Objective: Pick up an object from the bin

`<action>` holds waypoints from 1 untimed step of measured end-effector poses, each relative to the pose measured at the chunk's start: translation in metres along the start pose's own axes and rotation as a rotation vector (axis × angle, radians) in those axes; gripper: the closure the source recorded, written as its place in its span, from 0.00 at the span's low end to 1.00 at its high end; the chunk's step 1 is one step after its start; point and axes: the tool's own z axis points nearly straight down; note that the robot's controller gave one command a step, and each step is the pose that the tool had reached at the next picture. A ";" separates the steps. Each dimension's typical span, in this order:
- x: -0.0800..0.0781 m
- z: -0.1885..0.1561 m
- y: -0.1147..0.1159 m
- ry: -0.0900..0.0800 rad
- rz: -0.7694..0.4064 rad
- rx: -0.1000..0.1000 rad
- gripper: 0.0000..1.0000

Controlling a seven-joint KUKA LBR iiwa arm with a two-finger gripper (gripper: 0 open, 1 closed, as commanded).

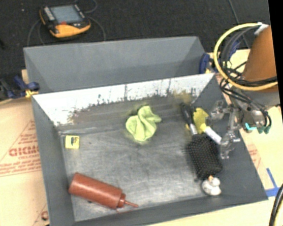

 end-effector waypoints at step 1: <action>-0.002 -0.004 0.001 -0.007 -0.003 0.002 0.00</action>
Offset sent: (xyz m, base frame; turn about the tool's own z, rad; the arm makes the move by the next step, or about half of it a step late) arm -0.0326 0.0074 -0.1270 -0.0680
